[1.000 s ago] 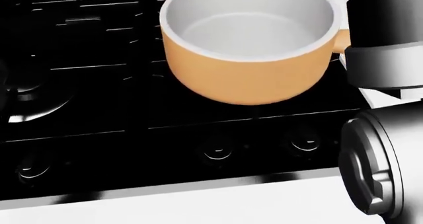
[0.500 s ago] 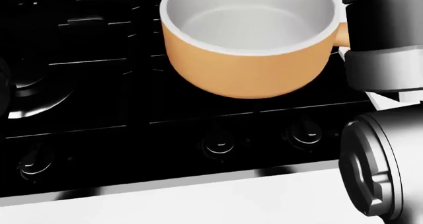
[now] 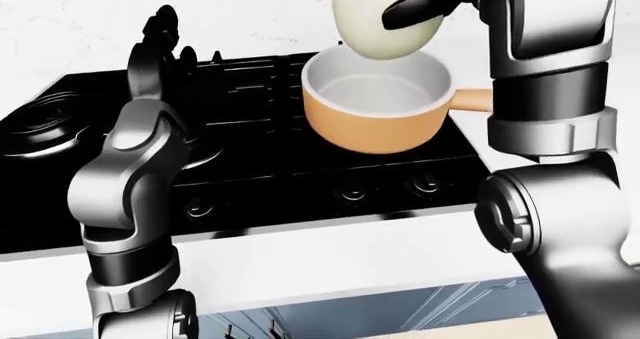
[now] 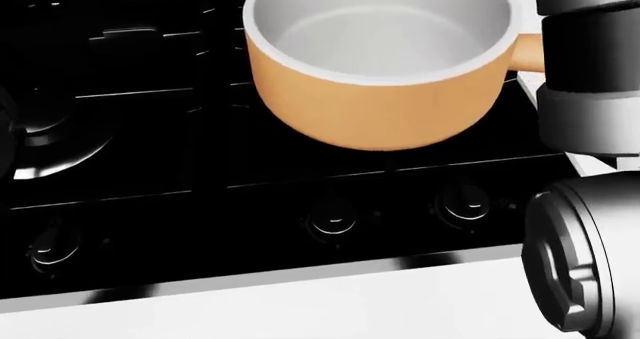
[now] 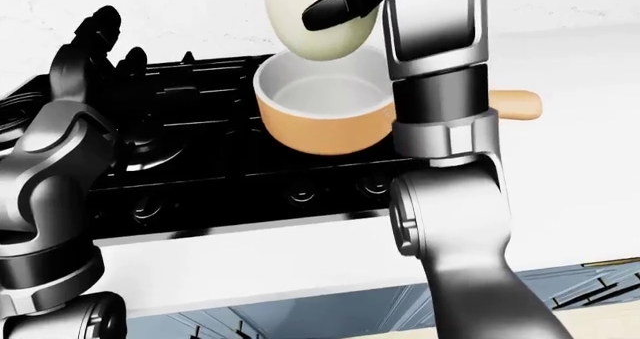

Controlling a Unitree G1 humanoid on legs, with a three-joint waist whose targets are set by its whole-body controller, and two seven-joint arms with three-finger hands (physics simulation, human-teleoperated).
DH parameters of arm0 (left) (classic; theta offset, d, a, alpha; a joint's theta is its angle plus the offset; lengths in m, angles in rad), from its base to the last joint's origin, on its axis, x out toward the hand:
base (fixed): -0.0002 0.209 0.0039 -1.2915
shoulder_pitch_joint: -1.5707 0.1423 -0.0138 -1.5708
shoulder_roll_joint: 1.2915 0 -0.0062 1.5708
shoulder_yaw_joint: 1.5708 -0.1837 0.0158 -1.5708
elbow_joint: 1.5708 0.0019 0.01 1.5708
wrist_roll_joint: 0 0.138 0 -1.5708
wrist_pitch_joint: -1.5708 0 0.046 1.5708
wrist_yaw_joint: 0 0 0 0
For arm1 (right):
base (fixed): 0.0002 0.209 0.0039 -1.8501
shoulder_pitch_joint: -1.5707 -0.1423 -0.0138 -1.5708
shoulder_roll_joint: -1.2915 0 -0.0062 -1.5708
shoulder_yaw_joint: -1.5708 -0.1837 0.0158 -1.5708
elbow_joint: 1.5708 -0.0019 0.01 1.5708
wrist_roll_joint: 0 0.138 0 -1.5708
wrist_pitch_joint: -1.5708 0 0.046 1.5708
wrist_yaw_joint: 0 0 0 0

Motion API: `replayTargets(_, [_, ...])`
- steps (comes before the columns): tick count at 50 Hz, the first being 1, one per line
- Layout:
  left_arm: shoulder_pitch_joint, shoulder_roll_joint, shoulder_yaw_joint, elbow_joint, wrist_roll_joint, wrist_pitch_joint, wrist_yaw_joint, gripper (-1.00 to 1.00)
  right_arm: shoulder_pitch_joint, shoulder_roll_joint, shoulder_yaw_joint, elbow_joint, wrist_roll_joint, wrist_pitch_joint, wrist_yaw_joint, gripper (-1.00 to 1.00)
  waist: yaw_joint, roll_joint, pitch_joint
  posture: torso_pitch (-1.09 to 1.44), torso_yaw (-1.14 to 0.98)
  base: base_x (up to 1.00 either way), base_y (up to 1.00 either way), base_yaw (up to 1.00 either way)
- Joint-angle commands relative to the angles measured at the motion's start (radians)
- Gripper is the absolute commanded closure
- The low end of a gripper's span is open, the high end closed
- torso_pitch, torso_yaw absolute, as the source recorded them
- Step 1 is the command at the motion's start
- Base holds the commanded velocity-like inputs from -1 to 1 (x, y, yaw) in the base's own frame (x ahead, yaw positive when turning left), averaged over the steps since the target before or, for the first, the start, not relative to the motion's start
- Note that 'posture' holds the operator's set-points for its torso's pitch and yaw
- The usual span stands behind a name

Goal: Pick the zucchini from the plate and place it in the pan.

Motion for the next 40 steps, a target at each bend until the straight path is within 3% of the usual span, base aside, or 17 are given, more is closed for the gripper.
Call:
replayTargets(1, [-0.032, 0.009, 0.010, -0.028, 0.002, -0.028, 0.001, -1.00, -0.035, -0.008, -0.006, -0.050, -0.010, -0.019, 0.002, 1.00, -0.003, -0.002, -0.030, 0.00, 0.00, 0.00, 0.00, 0.00])
replayTargets(11, [-0.030, 0.006, 0.007, -0.022, 0.007, -0.037, -0.003, -1.00, 0.072, -0.006, -0.001, -0.163, -0.037, 0.020, 0.042, 1.00, -0.002, -0.003, -0.031, 0.00, 0.00, 0.00, 0.00, 0.00])
replayTargets(18, [-0.030, 0.006, 0.008, -0.022, 0.007, -0.035, -0.004, -1.00, 0.080, -0.001, -0.008, -0.150, -0.044, 0.003, 0.036, 1.00, -0.002, -0.003, -0.035, 0.00, 0.00, 0.00, 0.00, 0.00])
replayTargets(40, [-0.035, 0.011, 0.011, -0.020, 0.002, -0.033, -0.001, -1.00, 0.091, 0.009, -0.030, 0.060, 0.025, -0.211, -0.096, 1.00, -0.004, -0.006, -0.039, 0.00, 0.00, 0.00, 0.00, 0.00])
